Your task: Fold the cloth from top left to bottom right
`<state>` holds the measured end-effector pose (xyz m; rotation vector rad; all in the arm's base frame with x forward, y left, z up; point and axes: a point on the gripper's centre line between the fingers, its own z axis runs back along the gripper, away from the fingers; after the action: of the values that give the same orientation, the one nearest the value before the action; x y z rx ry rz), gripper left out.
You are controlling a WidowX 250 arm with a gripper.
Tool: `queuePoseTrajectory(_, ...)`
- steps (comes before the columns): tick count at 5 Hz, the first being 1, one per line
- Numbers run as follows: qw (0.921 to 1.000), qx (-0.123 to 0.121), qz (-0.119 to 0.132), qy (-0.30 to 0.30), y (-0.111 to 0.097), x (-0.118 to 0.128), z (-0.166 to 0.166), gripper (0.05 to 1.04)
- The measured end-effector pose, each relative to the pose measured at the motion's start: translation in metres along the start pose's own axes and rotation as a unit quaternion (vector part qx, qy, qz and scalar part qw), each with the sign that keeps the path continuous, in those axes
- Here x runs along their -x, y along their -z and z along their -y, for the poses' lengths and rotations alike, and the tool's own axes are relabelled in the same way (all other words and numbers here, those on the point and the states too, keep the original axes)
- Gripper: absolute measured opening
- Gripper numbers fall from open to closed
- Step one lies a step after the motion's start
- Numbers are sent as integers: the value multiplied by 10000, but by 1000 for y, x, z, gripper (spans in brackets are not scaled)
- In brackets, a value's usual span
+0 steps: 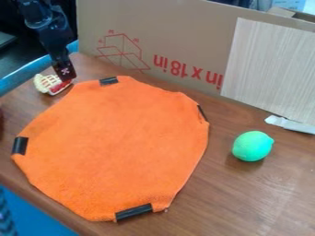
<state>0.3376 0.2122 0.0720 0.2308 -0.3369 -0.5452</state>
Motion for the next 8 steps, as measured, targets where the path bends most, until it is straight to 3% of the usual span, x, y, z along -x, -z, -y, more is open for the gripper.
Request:
queuePoseTrajectory(4,9995,191,-181,-183,61,-39,-15,1000)
queuePoseTrajectory(8,9983,400,-338,-245,87,-55,-14,1000)
